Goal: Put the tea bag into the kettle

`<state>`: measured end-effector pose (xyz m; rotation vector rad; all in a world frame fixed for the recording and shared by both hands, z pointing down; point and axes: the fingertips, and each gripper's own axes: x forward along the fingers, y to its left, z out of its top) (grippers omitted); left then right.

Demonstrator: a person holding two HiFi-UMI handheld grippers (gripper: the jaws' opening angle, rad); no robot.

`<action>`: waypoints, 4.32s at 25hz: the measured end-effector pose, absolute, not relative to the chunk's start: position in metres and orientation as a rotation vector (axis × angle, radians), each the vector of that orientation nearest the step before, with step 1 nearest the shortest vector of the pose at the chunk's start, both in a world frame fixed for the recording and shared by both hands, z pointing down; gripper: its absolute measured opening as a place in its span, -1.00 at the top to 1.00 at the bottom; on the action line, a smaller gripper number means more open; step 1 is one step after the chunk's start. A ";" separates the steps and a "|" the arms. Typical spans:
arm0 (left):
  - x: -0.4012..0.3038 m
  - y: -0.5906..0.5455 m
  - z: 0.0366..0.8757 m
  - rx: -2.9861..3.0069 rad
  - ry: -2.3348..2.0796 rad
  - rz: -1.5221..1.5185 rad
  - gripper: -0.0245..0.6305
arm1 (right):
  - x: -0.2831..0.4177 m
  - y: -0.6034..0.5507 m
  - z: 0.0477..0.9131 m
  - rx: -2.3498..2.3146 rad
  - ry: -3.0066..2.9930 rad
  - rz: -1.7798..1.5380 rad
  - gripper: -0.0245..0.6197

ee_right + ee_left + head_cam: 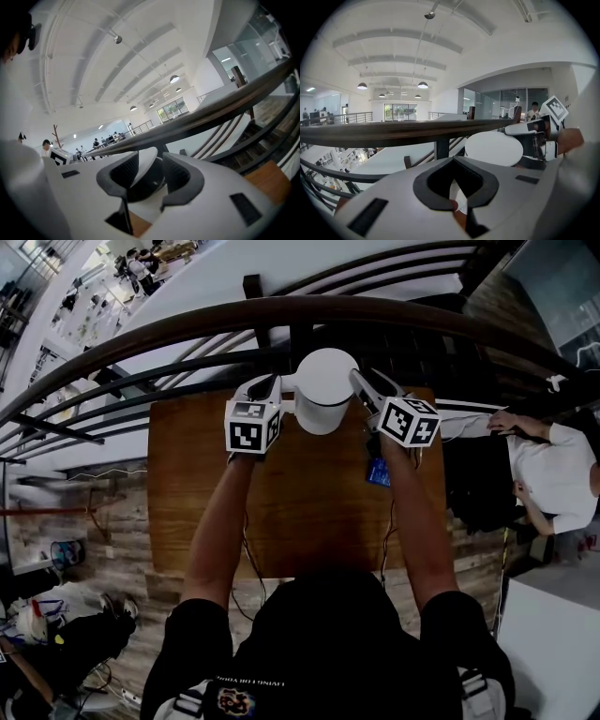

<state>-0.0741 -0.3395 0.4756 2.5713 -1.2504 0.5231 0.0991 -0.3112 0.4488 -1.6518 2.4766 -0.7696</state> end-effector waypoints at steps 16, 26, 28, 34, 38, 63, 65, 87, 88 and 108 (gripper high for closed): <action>-0.079 -0.329 0.460 2.629 -1.398 0.454 0.91 | 0.070 -0.299 0.436 -1.602 2.426 -0.862 0.47; -0.113 -0.270 0.406 2.635 -1.469 0.315 0.91 | 0.055 -0.304 0.401 -1.673 2.521 -0.660 0.47; -0.122 -0.255 0.407 2.620 -1.460 0.299 0.91 | 0.049 -0.305 0.397 -1.688 2.547 -0.617 0.47; -0.133 -0.216 0.418 2.587 -1.417 0.282 0.91 | 0.013 -0.309 0.371 -1.699 2.684 -0.397 0.47; -0.135 -0.195 0.420 2.579 -1.397 0.276 0.91 | -0.005 -0.309 0.361 -1.730 2.734 -0.298 0.47; -0.135 -0.161 0.428 2.551 -1.367 0.276 0.91 | -0.001 -0.306 0.361 -1.794 2.767 -0.182 0.47; -0.133 -0.160 0.429 2.555 -1.361 0.279 0.91 | 0.001 -0.304 0.359 -1.791 2.761 -0.170 0.47; -0.050 -0.165 0.456 2.658 -1.108 0.371 0.91 | 0.114 -0.253 0.398 -2.043 2.581 -0.240 0.47; -0.044 -0.165 0.458 2.665 -1.091 0.378 0.91 | 0.123 -0.249 0.404 -2.063 2.567 -0.254 0.47; 0.091 -0.140 0.542 2.733 -0.686 0.660 0.91 | 0.269 -0.139 0.538 -2.405 2.260 -0.668 0.47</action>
